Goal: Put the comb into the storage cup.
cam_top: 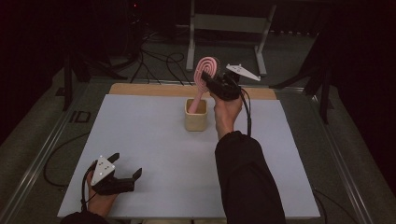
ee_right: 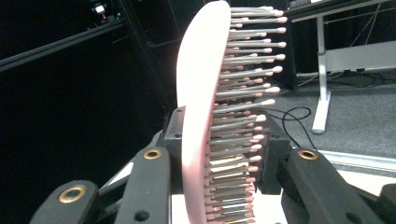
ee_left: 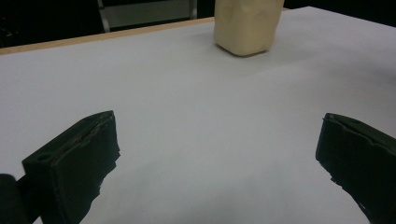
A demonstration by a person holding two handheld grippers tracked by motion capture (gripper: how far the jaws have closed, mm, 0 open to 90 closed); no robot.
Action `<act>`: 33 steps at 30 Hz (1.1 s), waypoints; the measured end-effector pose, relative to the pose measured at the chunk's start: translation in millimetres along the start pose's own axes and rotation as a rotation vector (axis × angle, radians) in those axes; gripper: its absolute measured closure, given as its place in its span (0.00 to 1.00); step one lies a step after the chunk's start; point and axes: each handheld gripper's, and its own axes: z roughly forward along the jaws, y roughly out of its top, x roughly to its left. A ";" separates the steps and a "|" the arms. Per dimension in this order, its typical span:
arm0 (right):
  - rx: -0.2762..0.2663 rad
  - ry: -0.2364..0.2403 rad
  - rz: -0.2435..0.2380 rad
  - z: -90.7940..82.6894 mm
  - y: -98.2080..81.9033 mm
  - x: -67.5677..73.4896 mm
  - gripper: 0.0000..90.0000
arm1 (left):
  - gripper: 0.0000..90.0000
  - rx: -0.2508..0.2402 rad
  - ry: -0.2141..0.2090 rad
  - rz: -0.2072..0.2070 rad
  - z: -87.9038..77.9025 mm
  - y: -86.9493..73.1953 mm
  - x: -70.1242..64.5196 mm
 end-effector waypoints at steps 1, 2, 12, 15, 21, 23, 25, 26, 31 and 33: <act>0.002 -0.001 0.001 0.0 -0.8 -0.5 0.72 | 0.00 0.001 0.001 0.000 0.0 0.0 0.0; 0.003 -0.001 0.004 0.2 -1.7 -0.9 0.72 | 0.00 0.001 0.001 0.001 0.0 0.0 0.0; 0.015 0.000 0.011 1.8 -9.1 -2.8 0.72 | 0.00 0.002 0.000 0.003 0.0 0.0 0.0; 0.020 -0.002 0.009 2.8 -11.2 -2.9 0.72 | 0.00 0.003 0.000 0.003 0.1 0.0 0.0; 0.025 0.002 0.014 4.8 -15.0 -2.7 0.72 | 0.00 0.003 0.001 0.003 -0.1 0.0 0.1; 0.026 0.002 0.014 5.6 -16.3 -2.7 0.72 | 0.00 0.002 0.001 0.003 -0.1 0.1 0.1; 0.028 0.002 0.015 6.0 -17.5 -2.8 0.72 | 0.00 0.003 0.000 0.004 0.0 0.0 0.1; 0.029 0.002 0.017 6.3 -18.3 -2.8 0.72 | 0.00 0.003 0.001 0.003 -0.1 0.0 0.1; 0.031 -0.004 0.024 6.9 -22.4 -5.0 0.71 | 0.00 0.003 -0.001 0.004 0.3 0.0 -0.1; 0.031 -0.004 0.029 7.0 -23.8 -5.6 0.71 | 0.00 0.003 0.000 0.004 0.5 -0.1 -0.3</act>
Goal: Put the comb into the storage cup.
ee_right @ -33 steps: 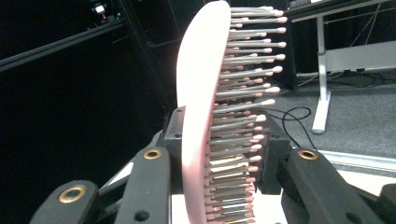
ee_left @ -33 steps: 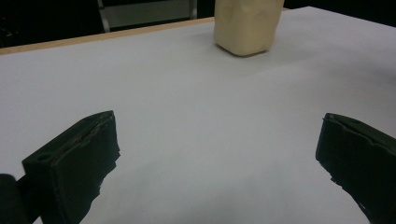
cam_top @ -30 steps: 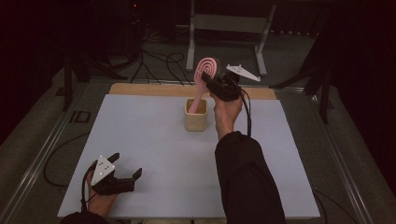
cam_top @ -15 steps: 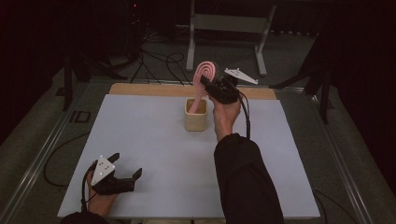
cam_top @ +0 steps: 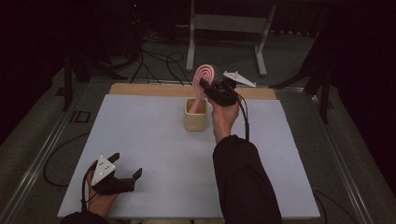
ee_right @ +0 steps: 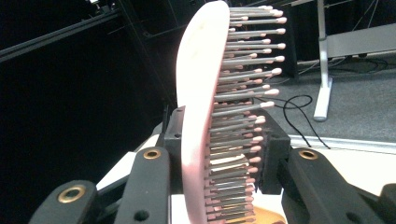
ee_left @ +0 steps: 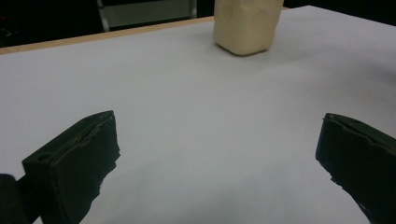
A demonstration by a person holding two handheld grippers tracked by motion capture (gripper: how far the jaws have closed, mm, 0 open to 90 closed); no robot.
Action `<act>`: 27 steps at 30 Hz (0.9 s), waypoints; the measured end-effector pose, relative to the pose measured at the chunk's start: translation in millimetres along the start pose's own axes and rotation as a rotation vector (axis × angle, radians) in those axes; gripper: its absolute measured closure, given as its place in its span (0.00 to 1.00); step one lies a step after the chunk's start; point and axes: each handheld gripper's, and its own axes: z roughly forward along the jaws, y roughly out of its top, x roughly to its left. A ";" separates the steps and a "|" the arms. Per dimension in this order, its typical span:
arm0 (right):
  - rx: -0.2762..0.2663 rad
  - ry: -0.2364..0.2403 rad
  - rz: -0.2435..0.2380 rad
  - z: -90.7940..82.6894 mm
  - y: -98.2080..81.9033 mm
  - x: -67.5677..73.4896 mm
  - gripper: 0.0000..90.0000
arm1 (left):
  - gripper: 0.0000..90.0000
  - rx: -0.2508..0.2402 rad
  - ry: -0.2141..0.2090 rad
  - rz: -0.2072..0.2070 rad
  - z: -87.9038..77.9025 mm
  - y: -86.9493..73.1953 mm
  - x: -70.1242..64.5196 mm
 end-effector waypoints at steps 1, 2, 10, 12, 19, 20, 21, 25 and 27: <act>0.001 -0.002 0.006 0.3 -0.9 -0.2 0.71 | 0.00 0.001 0.000 0.000 0.0 0.0 0.1; 0.002 -0.002 0.006 0.4 -1.7 -0.8 0.71 | 0.00 0.001 0.000 0.000 0.0 0.0 0.0; 0.008 -0.001 0.014 2.8 -7.4 -2.3 0.71 | 0.00 0.001 0.001 -0.001 0.1 0.0 0.1; 0.010 0.000 0.016 3.2 -8.5 -2.5 0.71 | 0.00 0.001 0.000 -0.001 0.0 0.0 0.2; 0.013 -0.002 0.018 4.5 -11.5 -3.3 0.71 | 0.00 0.001 0.001 0.000 0.1 -0.1 0.4; 0.015 -0.001 0.020 5.0 -12.6 -3.8 0.71 | 0.00 0.001 0.001 -0.001 0.2 -0.1 0.3; 0.016 -0.002 0.021 5.1 -13.0 -4.0 0.71 | 0.00 0.002 0.001 -0.001 0.2 -0.1 0.4; 0.018 -0.002 0.025 5.5 -14.9 -4.4 0.71 | 0.00 0.002 0.001 -0.001 0.3 -0.1 0.2; 0.020 0.000 0.027 6.1 -17.5 -5.4 0.71 | 0.00 0.002 0.001 -0.002 0.4 -0.2 0.1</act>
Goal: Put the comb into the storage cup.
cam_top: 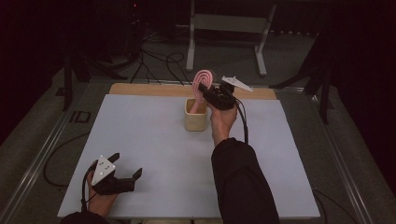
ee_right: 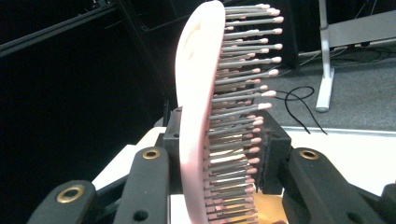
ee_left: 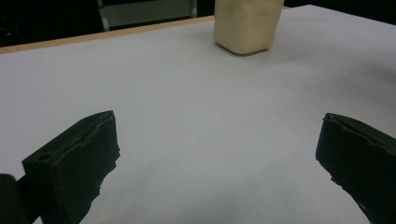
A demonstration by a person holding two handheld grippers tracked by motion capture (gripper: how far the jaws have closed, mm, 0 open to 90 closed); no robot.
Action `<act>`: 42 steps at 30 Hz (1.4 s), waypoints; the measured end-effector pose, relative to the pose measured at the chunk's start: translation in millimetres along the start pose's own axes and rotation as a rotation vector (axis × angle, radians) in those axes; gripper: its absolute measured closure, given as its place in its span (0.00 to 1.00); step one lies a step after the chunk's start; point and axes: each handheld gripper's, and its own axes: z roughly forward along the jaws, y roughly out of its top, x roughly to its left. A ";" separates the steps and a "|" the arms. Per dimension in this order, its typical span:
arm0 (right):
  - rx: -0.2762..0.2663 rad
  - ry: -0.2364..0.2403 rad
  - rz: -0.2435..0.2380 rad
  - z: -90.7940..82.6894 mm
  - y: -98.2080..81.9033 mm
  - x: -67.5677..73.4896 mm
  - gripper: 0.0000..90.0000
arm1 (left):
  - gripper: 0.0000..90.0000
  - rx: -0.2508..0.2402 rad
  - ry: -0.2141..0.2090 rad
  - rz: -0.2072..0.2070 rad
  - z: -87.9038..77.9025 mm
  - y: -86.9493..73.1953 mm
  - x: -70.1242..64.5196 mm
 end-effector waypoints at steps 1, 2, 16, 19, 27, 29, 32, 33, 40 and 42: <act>0.003 -0.001 0.000 0.0 -0.8 -0.4 0.71 | 0.00 0.000 0.000 0.001 0.0 0.0 0.0; 0.002 0.000 0.002 0.2 -1.6 -0.8 0.71 | 0.00 0.001 0.000 0.001 0.0 0.0 -0.1; 0.019 0.012 0.003 6.2 -9.1 1.0 0.70 | 0.00 0.001 -0.001 0.002 -0.1 -0.1 1.0; 0.023 0.013 0.004 7.5 -10.9 1.2 0.70 | 0.00 0.002 -0.001 0.001 0.0 -0.2 1.1; 0.032 0.016 0.010 10.4 -16.4 1.0 0.69 | 0.00 0.004 -0.001 0.003 0.2 -0.3 1.2; 0.035 0.018 0.008 10.9 -17.3 0.9 0.69 | 0.00 0.003 -0.001 0.002 0.3 -0.3 1.4; 0.037 0.019 0.010 12.1 -18.5 1.4 0.69 | 0.00 0.002 0.000 0.001 0.5 -0.4 1.4; 0.040 0.022 0.010 12.4 -18.9 1.5 0.68 | 0.00 0.003 0.000 0.001 0.6 -0.4 1.4; 0.050 0.025 0.012 15.2 -22.8 0.6 0.68 | 0.00 0.003 -0.001 0.000 0.7 -0.4 1.6; 0.052 0.024 0.016 16.2 -24.3 0.1 0.68 | 0.00 0.003 0.000 -0.001 0.6 -0.5 1.8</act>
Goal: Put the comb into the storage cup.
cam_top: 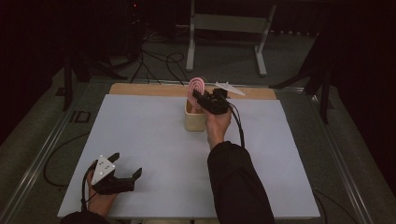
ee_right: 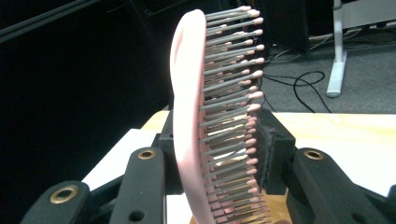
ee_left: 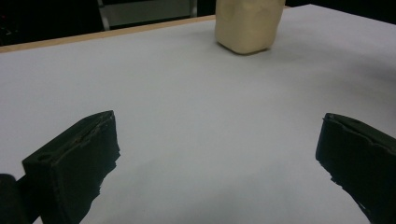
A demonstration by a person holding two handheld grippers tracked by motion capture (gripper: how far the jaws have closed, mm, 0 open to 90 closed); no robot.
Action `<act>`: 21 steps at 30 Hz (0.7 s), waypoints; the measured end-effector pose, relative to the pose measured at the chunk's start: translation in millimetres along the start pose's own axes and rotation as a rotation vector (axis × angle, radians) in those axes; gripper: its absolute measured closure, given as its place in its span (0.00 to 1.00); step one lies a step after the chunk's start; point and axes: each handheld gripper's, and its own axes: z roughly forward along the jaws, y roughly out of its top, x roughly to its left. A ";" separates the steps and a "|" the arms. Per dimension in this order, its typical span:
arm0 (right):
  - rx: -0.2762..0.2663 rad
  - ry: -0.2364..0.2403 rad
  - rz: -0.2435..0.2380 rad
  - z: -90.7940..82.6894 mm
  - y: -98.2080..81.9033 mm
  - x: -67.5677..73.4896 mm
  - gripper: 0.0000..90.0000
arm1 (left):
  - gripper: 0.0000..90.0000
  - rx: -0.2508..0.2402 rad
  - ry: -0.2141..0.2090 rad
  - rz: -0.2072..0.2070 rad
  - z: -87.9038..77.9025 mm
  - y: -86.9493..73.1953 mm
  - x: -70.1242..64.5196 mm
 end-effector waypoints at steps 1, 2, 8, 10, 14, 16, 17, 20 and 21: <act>0.002 0.002 0.002 0.5 -0.9 -0.4 0.68 | 0.00 0.000 0.000 0.000 0.0 -0.1 0.0; 0.003 0.002 0.001 1.2 -1.8 -0.9 0.68 | 0.00 0.000 0.000 0.001 -0.1 0.0 0.1; -0.002 0.011 0.002 2.6 -2.2 -2.6 0.68 | 0.00 0.002 0.000 0.002 0.3 -0.1 -0.3; -0.004 0.008 0.009 2.5 -1.7 -4.8 0.68 | 0.00 0.001 0.000 0.000 0.6 -0.2 -0.5; -0.007 0.000 0.019 1.9 -0.6 -9.9 0.69 | 0.00 0.001 0.001 0.000 0.7 -0.2 -0.4; -0.008 -0.004 0.019 1.6 0.0 -12.4 0.69 | 0.00 0.002 0.000 0.000 0.9 -0.2 -0.4; -0.008 -0.008 0.018 1.7 0.3 -13.4 0.69 | 0.00 0.003 0.000 0.001 1.0 -0.3 -0.4; -0.006 -0.025 0.016 1.3 1.0 -16.1 0.69 | 0.00 0.007 -0.002 0.006 1.3 -0.3 -0.8; -0.006 -0.025 0.016 1.3 1.0 -16.1 0.69 | 0.00 0.007 -0.002 0.006 1.3 -0.3 -0.8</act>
